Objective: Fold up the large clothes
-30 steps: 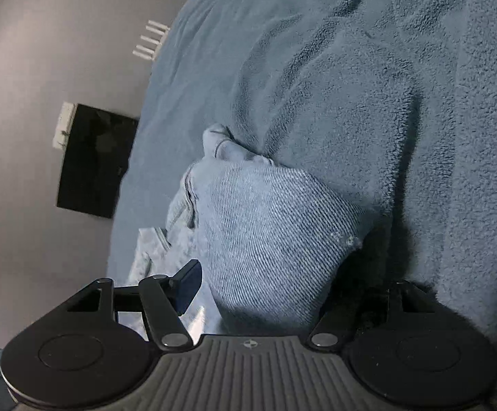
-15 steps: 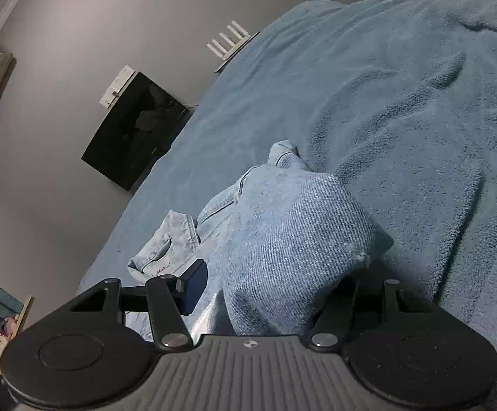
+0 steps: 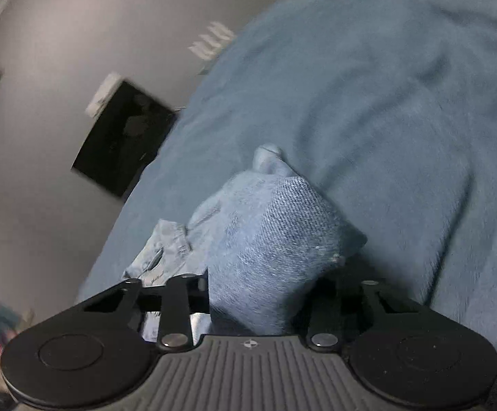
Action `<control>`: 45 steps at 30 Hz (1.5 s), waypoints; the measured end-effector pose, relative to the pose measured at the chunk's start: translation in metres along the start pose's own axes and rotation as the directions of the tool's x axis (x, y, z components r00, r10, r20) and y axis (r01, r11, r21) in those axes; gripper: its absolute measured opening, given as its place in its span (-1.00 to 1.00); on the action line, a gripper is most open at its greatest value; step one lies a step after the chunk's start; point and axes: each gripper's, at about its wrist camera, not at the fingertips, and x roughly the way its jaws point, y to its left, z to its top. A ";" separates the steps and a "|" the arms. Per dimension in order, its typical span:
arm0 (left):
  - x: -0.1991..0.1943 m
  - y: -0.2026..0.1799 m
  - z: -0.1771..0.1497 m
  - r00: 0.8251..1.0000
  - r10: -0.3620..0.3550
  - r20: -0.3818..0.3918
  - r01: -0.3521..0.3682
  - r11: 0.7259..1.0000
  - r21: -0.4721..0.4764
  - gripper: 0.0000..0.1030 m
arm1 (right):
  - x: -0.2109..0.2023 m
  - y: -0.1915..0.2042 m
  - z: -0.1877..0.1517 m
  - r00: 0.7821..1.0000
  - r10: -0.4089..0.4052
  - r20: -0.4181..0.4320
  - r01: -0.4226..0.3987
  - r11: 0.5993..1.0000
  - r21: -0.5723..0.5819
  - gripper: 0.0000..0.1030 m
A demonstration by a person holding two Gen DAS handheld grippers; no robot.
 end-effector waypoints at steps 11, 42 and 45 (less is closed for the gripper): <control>0.021 0.126 -0.022 0.971 -0.091 -0.221 0.027 0.960 -0.279 0.91 | -0.012 0.143 -0.017 0.997 0.019 0.079 0.028 0.830 -0.556 -0.45; -0.031 0.195 -0.027 0.812 -0.556 0.177 0.547 0.621 -0.562 0.74 | 0.003 0.290 -0.265 0.947 0.228 -0.227 -0.234 0.003 -0.972 -0.63; -0.030 0.190 -0.027 0.776 -0.602 0.190 0.589 0.585 -0.557 0.60 | 0.001 0.287 -0.265 0.931 0.252 -0.264 -0.270 -0.012 -0.963 -0.63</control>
